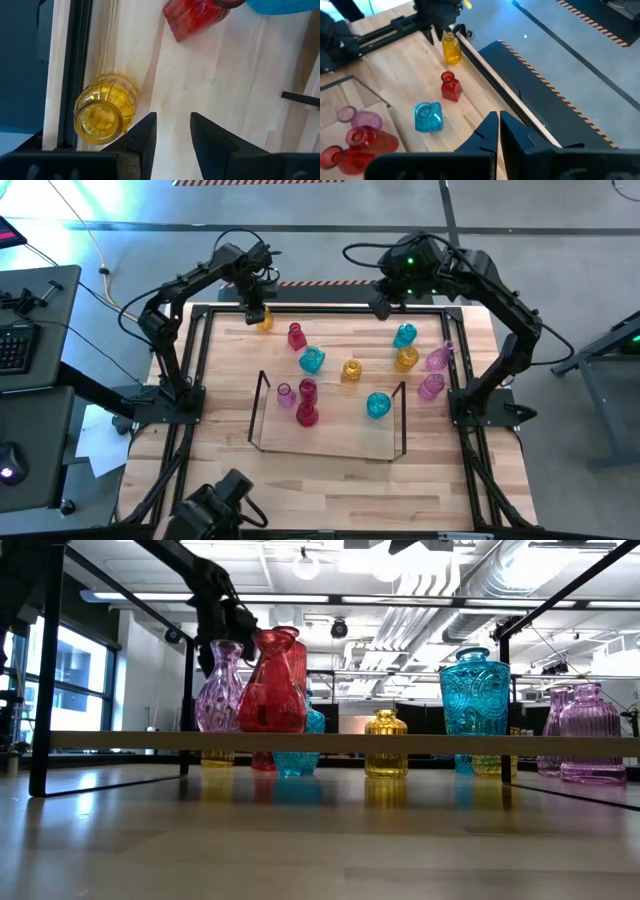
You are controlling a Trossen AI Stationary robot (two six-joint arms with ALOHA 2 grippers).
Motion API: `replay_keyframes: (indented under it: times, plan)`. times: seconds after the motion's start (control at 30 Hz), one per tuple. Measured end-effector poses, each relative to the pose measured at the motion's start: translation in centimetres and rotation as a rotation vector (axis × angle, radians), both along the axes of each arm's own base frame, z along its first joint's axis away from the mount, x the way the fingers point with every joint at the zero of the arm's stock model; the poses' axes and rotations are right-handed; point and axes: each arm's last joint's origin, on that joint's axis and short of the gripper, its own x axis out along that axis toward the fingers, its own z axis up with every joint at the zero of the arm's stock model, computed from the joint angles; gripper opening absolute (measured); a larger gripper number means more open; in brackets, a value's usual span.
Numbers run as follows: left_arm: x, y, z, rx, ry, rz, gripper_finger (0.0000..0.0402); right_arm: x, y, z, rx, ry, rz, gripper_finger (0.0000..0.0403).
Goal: Sort vases onto shelf
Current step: Put the top yellow vase on the shelf
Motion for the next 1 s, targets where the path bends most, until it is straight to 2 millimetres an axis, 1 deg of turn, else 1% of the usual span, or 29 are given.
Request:
replay_keyframes:
  times: [0.1, 0.3, 0.43, 0.77, 1.0]
  plan:
    - [-0.2, 0.2, 0.0, 0.002, 0.003, 0.012, 0.0133, 0.0, 0.3, -0.2, 0.008, 0.021, 0.011, 0.0000]
    - [-1.0, 0.9, 0.0, 0.010, -0.001, 0.046, 0.0181, 0.1, 1.0, -0.3, 0.019, 0.031, 0.027, 0.0000]
    - [-1.3, 1.2, 0.0, 0.022, -0.010, 0.059, 0.0202, 0.3, 1.3, -0.3, 0.020, 0.030, 0.039, 0.0000]
    - [-1.1, 1.6, -0.1, 0.044, -0.029, 0.072, 0.0205, 0.4, 1.7, -0.3, 0.038, 0.016, 0.034, 0.0000]
    - [-0.6, 2.2, -2.1, -0.025, 0.011, 0.107, 0.0206, 0.5, 1.9, -0.3, 0.044, 0.012, 0.037, 0.0000]
